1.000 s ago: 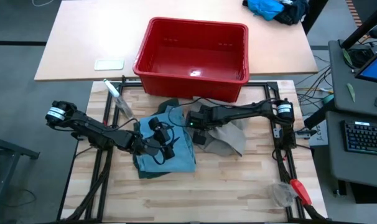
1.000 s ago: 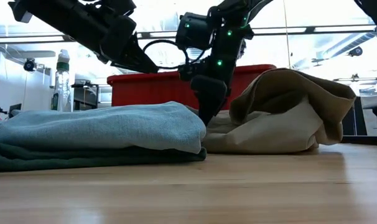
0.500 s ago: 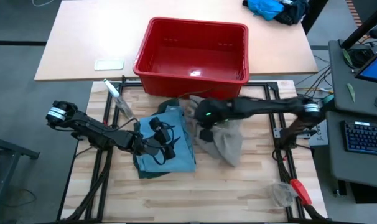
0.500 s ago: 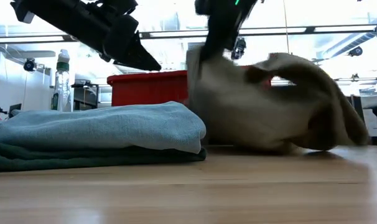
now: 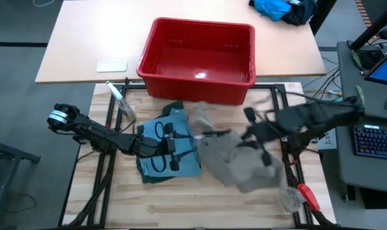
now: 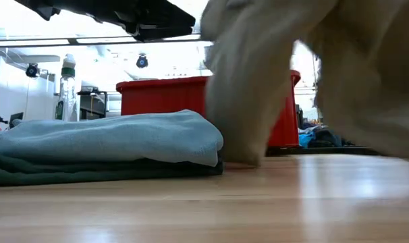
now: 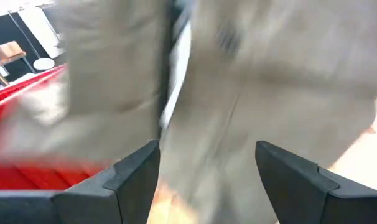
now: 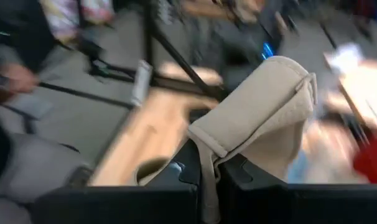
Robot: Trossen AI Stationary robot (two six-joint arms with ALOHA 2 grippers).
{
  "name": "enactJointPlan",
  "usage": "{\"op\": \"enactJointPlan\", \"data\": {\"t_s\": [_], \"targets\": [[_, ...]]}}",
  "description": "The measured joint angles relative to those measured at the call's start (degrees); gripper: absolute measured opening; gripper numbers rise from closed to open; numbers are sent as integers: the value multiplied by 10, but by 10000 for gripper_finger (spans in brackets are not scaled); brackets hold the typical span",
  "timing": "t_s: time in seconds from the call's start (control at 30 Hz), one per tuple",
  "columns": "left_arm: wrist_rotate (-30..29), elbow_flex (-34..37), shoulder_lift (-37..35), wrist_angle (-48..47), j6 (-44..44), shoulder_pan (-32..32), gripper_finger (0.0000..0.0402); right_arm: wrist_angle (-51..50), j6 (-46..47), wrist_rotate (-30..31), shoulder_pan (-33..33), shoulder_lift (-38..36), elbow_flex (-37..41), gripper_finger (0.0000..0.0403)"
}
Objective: Fold Laundry from Bin
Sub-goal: Fold the light brown shorts
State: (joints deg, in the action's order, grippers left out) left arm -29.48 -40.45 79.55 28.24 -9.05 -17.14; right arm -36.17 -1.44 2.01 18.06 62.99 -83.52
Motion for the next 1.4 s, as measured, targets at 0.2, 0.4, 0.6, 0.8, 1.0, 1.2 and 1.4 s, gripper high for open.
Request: {"op": "enactJointPlan", "data": {"t_s": [0.2, 0.4, 0.6, 0.8, 1.0, 1.2, 1.4], "targets": [[0, 1, 0, 2, -5, 1, 247, 11, -43, 69, 103, -28, 11, 9], [7, 5, 6, 5, 23, 1, 247, 6, -43, 70, 121, -16, 51, 9], [72, 5, 74, 70, 42, 9, 247, 25, -74, 70, 121, -6, 79, 9], [81, 5, 192, 222, 70, 27, 247, 30, -89, 69, 121, -7, 81, 9], [136, -8, 281, 323, 68, 46, 247, 34, -82, 66, 121, -6, 82, 9], [219, -56, 339, 344, 68, 80, 247, 37, -71, 66, 121, 0, 87, 9], [328, -108, 388, 344, 66, 102, 247, 39, -60, 66, 121, 16, 88, 9]]}}
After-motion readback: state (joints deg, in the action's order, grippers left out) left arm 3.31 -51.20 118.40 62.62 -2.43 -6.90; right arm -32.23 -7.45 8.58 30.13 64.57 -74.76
